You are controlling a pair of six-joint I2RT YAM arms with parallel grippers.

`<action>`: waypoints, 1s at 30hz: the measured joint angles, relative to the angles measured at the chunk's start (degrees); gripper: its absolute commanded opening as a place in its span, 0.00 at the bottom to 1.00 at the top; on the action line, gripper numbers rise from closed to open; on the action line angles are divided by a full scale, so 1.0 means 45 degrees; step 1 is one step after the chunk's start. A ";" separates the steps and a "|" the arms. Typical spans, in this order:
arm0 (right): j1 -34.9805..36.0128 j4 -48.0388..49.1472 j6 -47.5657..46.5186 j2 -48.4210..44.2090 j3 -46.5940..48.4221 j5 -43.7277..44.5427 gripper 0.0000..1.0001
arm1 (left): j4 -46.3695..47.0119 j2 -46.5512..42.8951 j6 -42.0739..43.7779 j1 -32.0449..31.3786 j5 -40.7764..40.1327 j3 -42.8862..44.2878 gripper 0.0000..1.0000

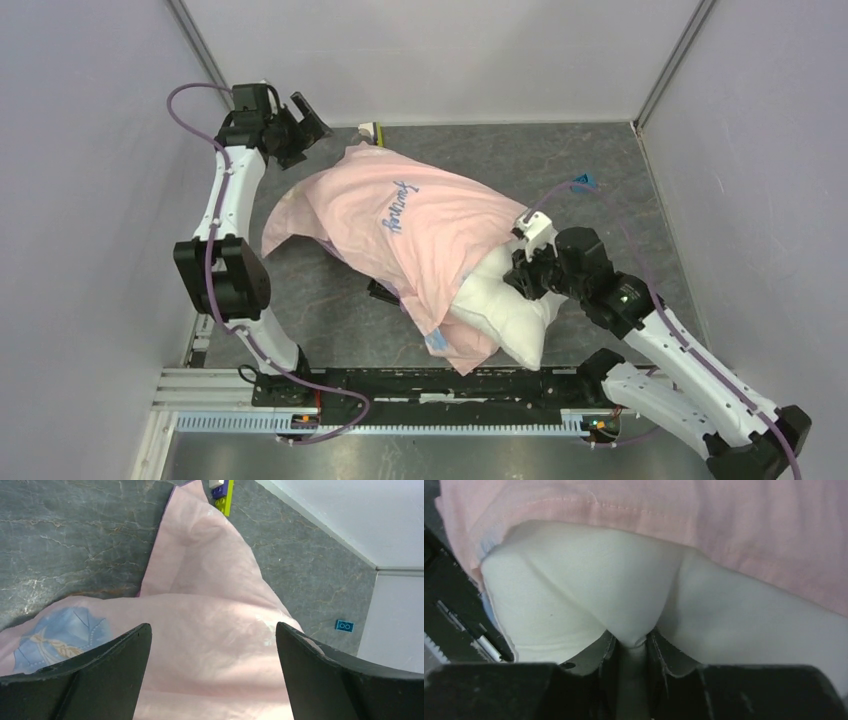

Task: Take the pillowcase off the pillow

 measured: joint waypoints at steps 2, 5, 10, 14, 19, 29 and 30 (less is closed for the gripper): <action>0.0947 0.0223 0.0223 0.0146 -0.0267 0.0097 0.19 | -0.0126 -0.0146 0.0121 -0.0175 -0.0112 0.0005 1.00; 0.2856 0.0690 0.0617 0.0350 -0.0277 0.0335 0.21 | -0.0461 -0.0461 0.0335 -0.0627 -0.0437 0.0024 1.00; 0.7159 0.2186 0.1190 0.1651 0.0131 0.0107 0.19 | -0.0840 -0.1365 0.0724 -0.2516 -0.0991 0.0044 1.00; 0.9389 0.2579 0.1209 0.3745 0.1321 -0.0087 0.08 | -0.1579 -0.1243 0.1297 -0.3711 -0.1277 0.1370 1.00; 0.9991 0.2739 0.1277 0.4221 0.1263 -0.0039 0.04 | -0.3147 0.0612 0.2249 -0.3750 -0.1345 0.5246 1.00; 1.0025 0.3143 0.1501 0.3866 0.0719 0.0228 0.01 | -0.5838 0.1156 0.2749 -0.3701 -0.3094 0.4405 1.00; 1.0049 0.3167 0.1506 0.3891 0.0719 0.0228 0.01 | -0.6008 0.1146 0.2744 -0.3706 -0.3303 0.4381 1.00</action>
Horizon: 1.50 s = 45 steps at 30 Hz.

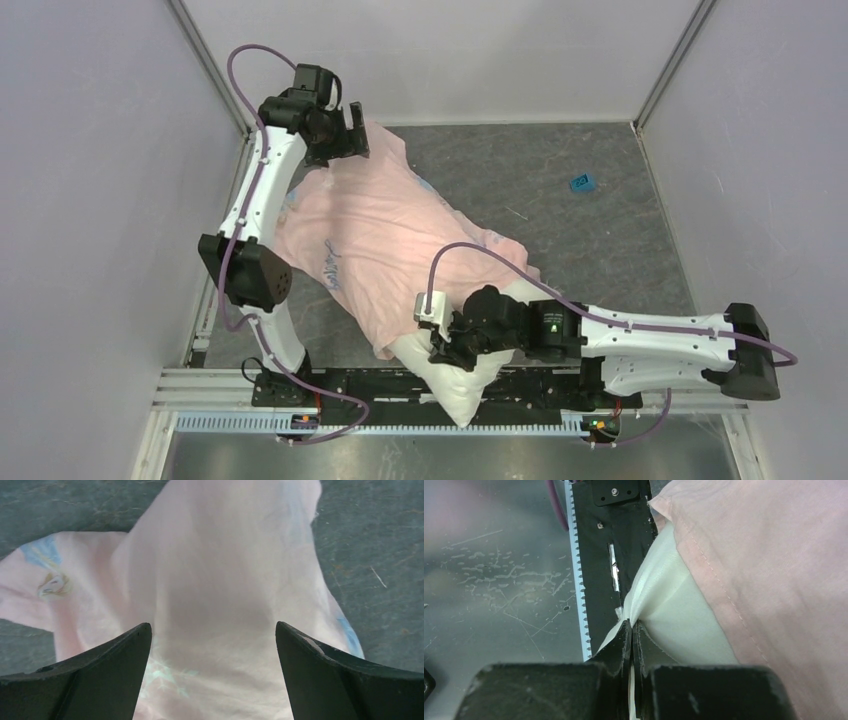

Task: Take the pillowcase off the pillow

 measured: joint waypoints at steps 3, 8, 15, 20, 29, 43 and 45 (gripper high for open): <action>0.0097 0.0092 0.0019 0.0131 0.0000 0.0063 0.01 | -0.0602 0.0029 0.0044 -0.0141 -0.0874 0.0321 0.93; 0.0228 0.0155 0.0039 0.0398 0.0010 0.0112 0.00 | -0.1253 0.0277 0.0228 -0.0607 -0.2259 0.0962 0.45; 0.0374 0.0194 0.0039 0.0515 0.0058 0.0233 0.00 | -0.1758 0.0865 0.0578 -0.0748 -0.2710 0.1103 0.02; 0.0486 0.0189 0.0044 0.0515 0.0058 0.0408 0.00 | -0.1987 0.0967 0.0651 -0.0685 -0.2851 0.1642 0.02; 0.0559 0.0185 0.0058 0.0510 0.0058 0.0515 0.00 | -0.1627 -0.0024 0.0364 -0.0573 -0.2531 0.1112 1.00; 0.0738 0.0228 0.0112 0.0559 0.0058 0.0607 0.00 | -0.0447 -0.2715 -0.0563 -0.1088 -0.1914 -0.3089 0.91; 0.0792 0.0228 0.0136 0.0559 0.0058 0.0680 0.00 | -0.0277 -0.2506 -0.0593 -0.1083 -0.1919 -0.3089 0.80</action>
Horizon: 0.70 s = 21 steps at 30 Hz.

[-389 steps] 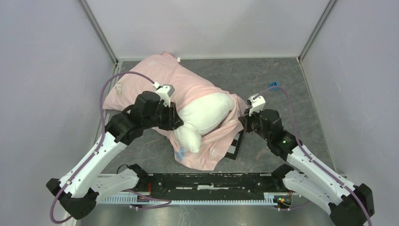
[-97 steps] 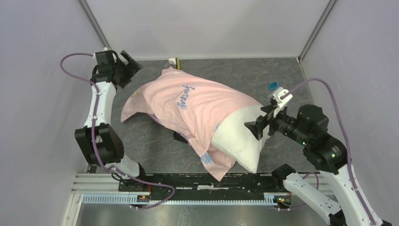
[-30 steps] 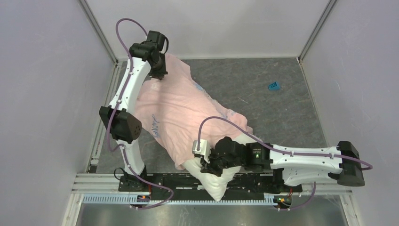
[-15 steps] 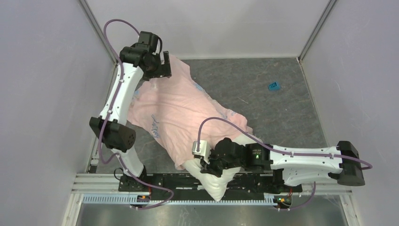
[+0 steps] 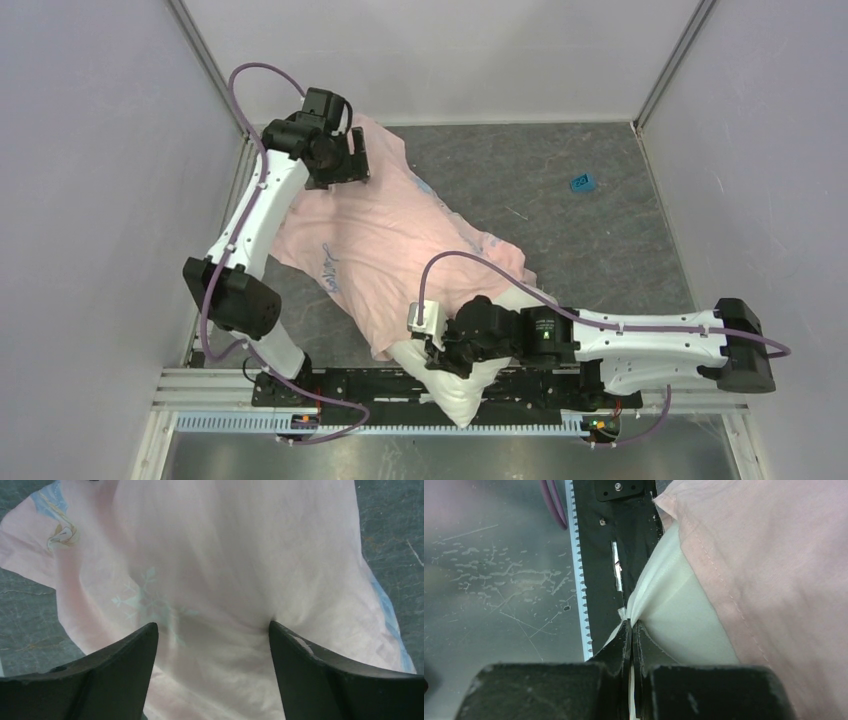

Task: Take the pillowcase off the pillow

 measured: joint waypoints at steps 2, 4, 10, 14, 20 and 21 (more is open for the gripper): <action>0.0068 0.0005 0.0005 0.0000 0.0000 0.0087 0.00 | 0.0165 0.0238 -0.0078 -0.0005 0.0015 0.0097 0.56; 0.0121 0.0024 0.0010 0.0000 0.0000 0.0170 0.00 | 0.0330 0.0510 -0.0209 -0.0005 0.0039 0.0253 0.20; 0.0257 0.0083 0.0034 0.0000 0.0000 0.0316 0.00 | 0.0670 0.0782 -0.0233 0.0019 -0.0092 0.0593 0.02; 0.0325 0.0087 0.0058 0.0000 0.0000 0.0369 0.00 | 0.0588 0.0899 -0.0228 0.0291 -0.0083 0.1545 0.02; 0.0704 0.0180 0.0189 -0.0029 -0.0117 0.0554 0.00 | 0.0442 0.1933 -0.0223 0.1700 0.0136 0.4240 0.02; 0.0787 0.0223 0.0223 -0.0078 -0.0214 0.0593 0.00 | 0.0442 0.2210 -0.0228 0.1987 0.0223 0.4561 0.02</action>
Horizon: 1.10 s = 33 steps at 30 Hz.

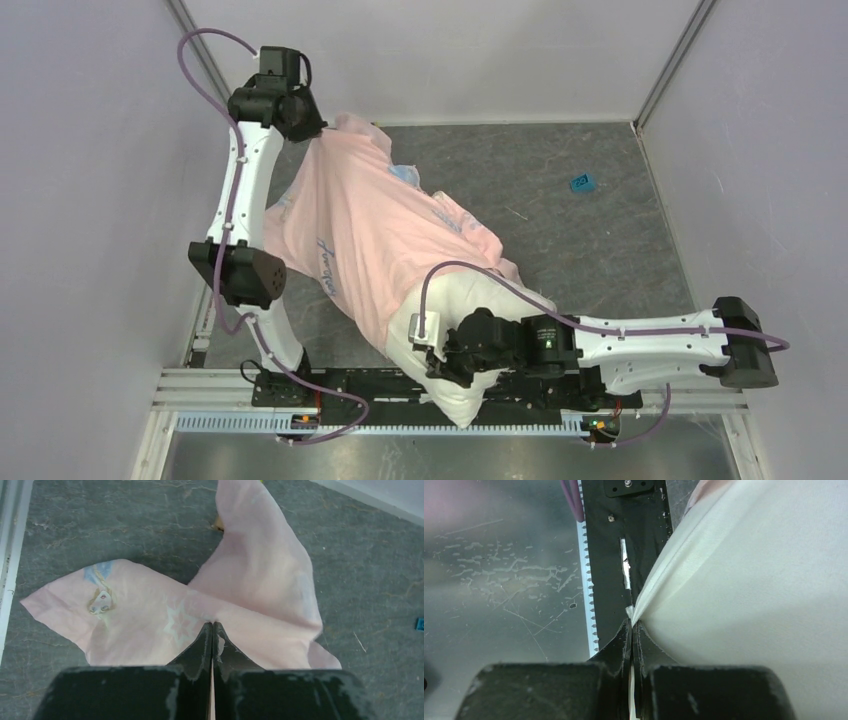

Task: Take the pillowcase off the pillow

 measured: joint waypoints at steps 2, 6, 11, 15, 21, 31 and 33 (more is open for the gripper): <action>0.0146 0.0087 0.0068 -0.0151 -0.0223 0.0117 0.00 | 0.0024 0.0510 -0.0005 0.0442 0.0131 0.0287 0.02; 0.0316 0.0311 0.0257 -0.0685 -0.0670 0.0491 0.00 | 0.0039 0.1676 -0.0199 0.1175 0.0641 0.0321 0.02; 0.0330 0.0359 0.0607 -0.1904 -0.1297 0.1277 0.00 | 0.0253 0.2540 -0.0840 0.2385 0.1593 -0.0209 0.02; 0.0432 -0.0651 0.0913 -0.2968 -0.1389 0.1880 0.47 | 0.1914 0.2540 -0.1025 0.3313 0.1681 -0.1447 0.02; 0.0733 -0.2812 0.1054 -0.3317 -0.0092 0.3327 0.85 | 0.3517 0.2511 -0.1103 0.3774 0.2764 -0.2453 0.02; 0.0724 -0.4362 0.0831 -0.4507 0.3798 0.9238 0.98 | 0.4041 0.0316 -0.0913 0.3138 0.3803 -0.2735 0.58; 0.0719 -0.4823 0.1020 -0.4896 0.3978 1.0389 0.98 | 0.4041 -0.0544 -0.0835 0.3050 0.3823 -0.2992 0.72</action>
